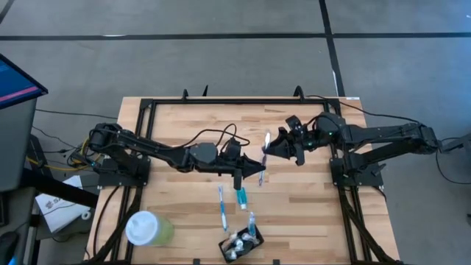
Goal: Pick & Place toothbrushing station
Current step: Put the violet toothbrush into the black wire organizer
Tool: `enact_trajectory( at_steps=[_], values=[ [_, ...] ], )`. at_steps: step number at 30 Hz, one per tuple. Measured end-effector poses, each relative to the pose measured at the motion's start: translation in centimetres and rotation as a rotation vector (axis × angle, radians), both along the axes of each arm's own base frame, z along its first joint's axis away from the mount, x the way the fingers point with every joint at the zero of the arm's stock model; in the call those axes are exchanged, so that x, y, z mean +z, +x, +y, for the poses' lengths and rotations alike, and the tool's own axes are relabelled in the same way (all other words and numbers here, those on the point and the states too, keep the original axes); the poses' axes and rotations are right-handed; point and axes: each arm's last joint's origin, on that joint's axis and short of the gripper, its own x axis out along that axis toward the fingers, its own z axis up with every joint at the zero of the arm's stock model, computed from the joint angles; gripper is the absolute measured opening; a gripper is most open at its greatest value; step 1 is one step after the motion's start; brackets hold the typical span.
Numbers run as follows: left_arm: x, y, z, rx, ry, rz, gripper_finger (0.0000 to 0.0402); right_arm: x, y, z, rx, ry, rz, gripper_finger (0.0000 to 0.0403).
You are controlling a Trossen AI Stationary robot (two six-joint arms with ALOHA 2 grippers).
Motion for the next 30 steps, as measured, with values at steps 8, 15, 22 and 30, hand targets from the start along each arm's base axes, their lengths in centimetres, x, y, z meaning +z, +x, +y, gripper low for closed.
enact_trajectory(
  at_steps=[8, 15, 22, 30],
  values=[
    [0.0, 0.0, 0.0, -0.002, 0.003, 0.001, 0.0012, 0.1, 0.0, -0.1, -0.004, 0.002, -0.006, 0.0081],
    [0.0, 0.0, 0.0, -0.002, -0.003, 0.004, 0.0028, 0.1, 0.0, -0.1, -0.006, 0.002, -0.006, 0.0014],
    [0.7, -0.7, -0.3, -0.058, -0.02, 0.012, 0.0082, 0.1, -0.1, 0.1, -0.027, -0.011, -0.011, 0.0009],
    [2.7, -3.2, -1.4, -0.103, -0.02, 0.065, 0.0148, 0.3, -0.2, 1.3, -0.065, -0.077, -0.033, 0.0005]
  ],
)
